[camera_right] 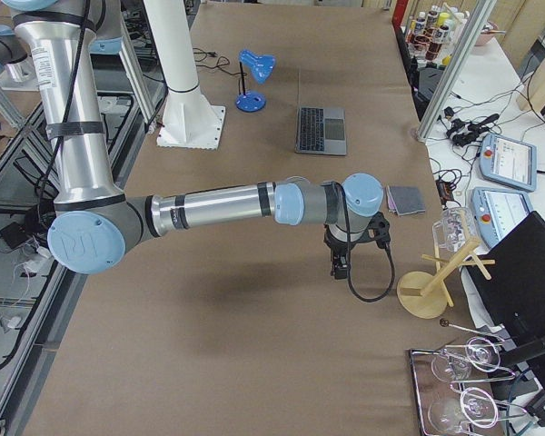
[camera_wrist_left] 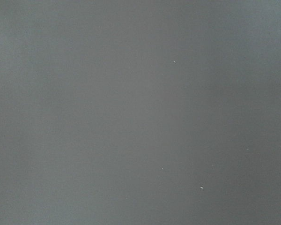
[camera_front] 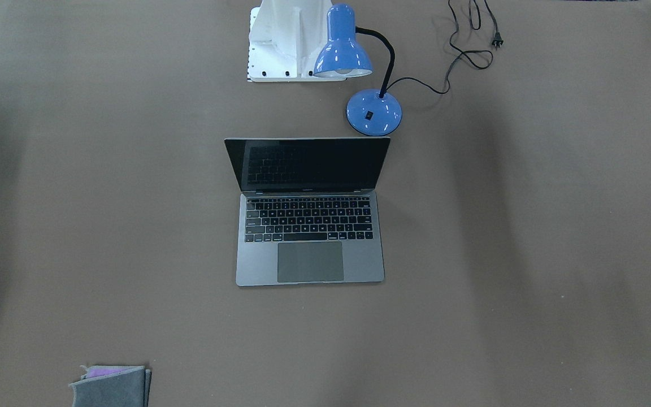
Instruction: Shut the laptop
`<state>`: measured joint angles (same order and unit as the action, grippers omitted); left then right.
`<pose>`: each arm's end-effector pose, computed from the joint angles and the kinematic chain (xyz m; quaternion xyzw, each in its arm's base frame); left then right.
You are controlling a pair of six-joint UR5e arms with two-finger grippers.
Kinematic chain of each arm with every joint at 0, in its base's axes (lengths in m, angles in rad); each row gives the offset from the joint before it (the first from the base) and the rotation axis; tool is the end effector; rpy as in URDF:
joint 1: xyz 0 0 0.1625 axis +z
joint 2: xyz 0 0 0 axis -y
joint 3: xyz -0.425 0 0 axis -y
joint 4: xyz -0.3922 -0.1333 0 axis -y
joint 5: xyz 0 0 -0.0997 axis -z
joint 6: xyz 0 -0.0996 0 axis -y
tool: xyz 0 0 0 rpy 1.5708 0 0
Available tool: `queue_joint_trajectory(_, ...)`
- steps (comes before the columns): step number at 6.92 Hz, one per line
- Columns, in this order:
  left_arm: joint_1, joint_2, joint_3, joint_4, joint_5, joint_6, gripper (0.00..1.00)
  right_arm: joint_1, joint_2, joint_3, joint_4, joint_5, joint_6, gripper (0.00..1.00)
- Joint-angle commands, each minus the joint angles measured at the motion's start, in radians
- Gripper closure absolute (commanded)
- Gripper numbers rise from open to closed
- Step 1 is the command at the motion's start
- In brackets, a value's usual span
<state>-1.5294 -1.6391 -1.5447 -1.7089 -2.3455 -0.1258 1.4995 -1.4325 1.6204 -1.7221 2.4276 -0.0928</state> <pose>-0.0416 -0.5339 0.6221 0.0517 0.3819 -0.0049 0.9228 0.0190 -0.5487 0.5717 0.0211 -0.4151 -0.0821 0.9058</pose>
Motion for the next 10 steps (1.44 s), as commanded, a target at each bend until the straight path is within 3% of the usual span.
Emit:
queue_joint_trajectory(1, 0.000, -0.002, 0.000, 0.000, 0.000, 0.000, 0.01, -0.001, 0.003, 0.007, 0.001, -0.024, 0.002, 0.00)
queue_joint_trajectory(10, 0.000, -0.002, 0.005, 0.000, 0.000, 0.000, 0.01, 0.001, -0.019, 0.001, -0.002, -0.028, 0.002, 0.00)
